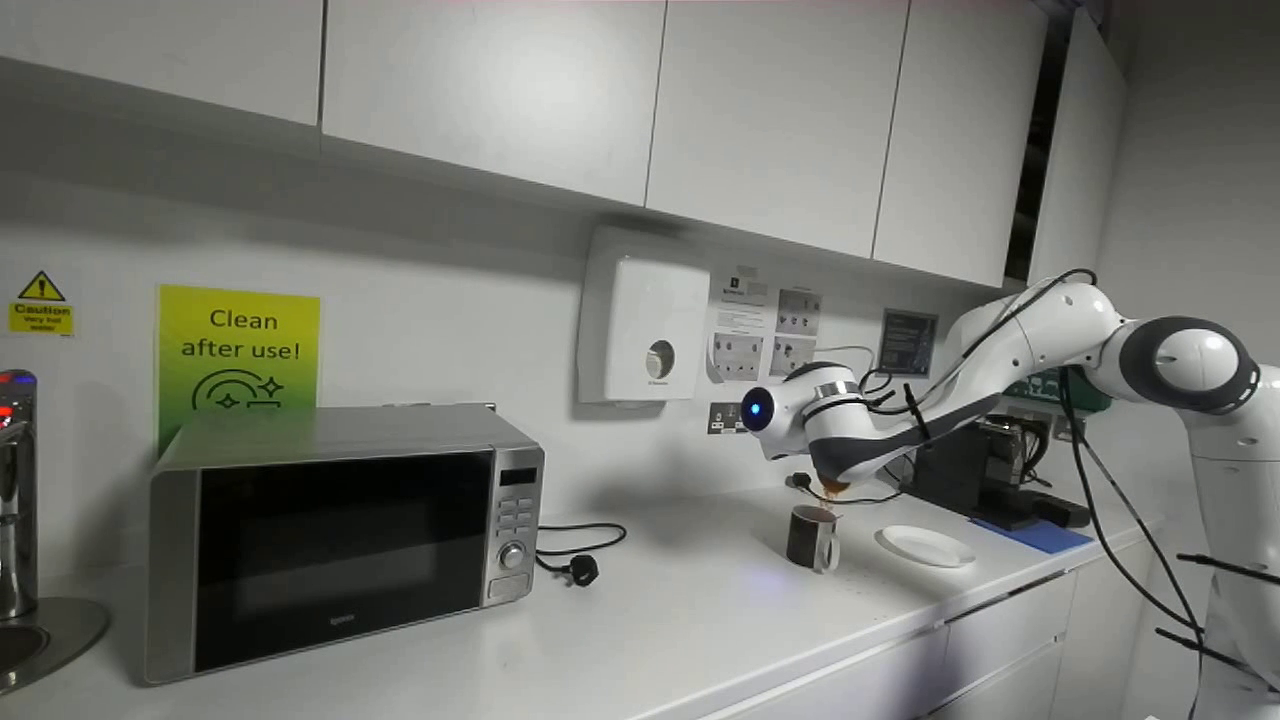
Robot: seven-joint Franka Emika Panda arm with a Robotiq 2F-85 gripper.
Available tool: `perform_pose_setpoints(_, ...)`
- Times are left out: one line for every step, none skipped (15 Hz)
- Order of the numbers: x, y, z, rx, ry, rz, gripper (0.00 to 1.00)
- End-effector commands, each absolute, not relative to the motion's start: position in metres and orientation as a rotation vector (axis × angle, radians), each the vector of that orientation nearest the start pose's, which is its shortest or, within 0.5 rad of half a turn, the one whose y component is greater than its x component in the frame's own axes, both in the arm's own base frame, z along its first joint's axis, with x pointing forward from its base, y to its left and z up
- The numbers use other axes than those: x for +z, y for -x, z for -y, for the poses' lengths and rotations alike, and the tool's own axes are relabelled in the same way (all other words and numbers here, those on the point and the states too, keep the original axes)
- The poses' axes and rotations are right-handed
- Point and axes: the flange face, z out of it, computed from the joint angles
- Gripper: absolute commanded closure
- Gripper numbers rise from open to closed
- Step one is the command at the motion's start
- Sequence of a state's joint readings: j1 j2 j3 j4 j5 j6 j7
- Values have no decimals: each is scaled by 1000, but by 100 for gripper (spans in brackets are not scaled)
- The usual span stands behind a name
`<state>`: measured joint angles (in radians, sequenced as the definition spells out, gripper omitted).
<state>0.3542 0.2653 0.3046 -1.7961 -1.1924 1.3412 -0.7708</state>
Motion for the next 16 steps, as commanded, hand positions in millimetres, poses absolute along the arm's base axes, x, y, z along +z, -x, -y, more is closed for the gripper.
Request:
perform_pose_setpoints(449,-523,-245,-805,-1301,-1372,95)
perform_pose_setpoints(448,-523,-245,-806,-1301,-1372,95)
perform_pose_setpoints(447,-522,-245,-807,-1301,-1372,95)
perform_pose_setpoints(446,-522,-244,-811,-1299,-1372,95)
perform_pose_setpoints(446,-522,-244,-814,-1298,-1372,95)
perform_pose_setpoints(445,-521,-244,-817,-1297,-1372,95)
perform_pose_setpoints(445,-521,-244,-819,-1295,-1372,95)
perform_pose_setpoints(444,-521,-244,-822,-1293,-1373,95)
perform_pose_setpoints(443,-521,-244,-824,-1292,-1373,95)
perform_pose_setpoints(443,-521,-244,-826,-1291,-1373,95)
perform_pose_setpoints(443,-521,-243,-827,-1292,-1372,95)
perform_pose_setpoints(442,-521,-243,-829,-1291,-1373,95)
perform_pose_setpoints(442,-521,-243,-830,-1291,-1372,95)
perform_pose_setpoints(442,-521,-243,-832,-1290,-1372,95)
perform_pose_setpoints(442,-521,-243,-834,-1288,-1372,95)
perform_pose_setpoints(442,-522,-244,-835,-1287,-1371,95)
